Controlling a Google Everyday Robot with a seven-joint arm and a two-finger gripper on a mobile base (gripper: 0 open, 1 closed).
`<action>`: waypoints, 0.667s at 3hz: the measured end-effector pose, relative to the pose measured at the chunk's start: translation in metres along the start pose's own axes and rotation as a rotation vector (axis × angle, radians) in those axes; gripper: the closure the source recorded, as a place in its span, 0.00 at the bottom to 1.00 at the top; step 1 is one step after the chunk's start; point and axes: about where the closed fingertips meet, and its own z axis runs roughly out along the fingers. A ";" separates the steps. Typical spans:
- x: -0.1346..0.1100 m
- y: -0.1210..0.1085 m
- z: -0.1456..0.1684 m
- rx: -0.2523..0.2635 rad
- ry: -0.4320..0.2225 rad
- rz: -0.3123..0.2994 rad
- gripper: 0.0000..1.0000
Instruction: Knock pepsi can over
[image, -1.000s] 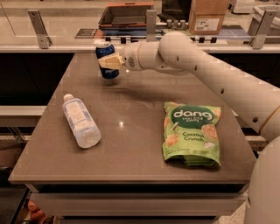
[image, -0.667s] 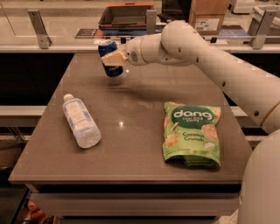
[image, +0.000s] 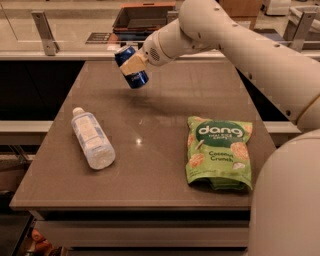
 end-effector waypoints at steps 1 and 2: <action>0.008 0.007 0.007 -0.003 0.138 -0.033 1.00; 0.019 0.012 0.020 0.002 0.290 -0.087 1.00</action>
Offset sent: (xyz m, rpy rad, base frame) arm -0.0051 0.0124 -0.0408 -0.4930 0.1094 0.0366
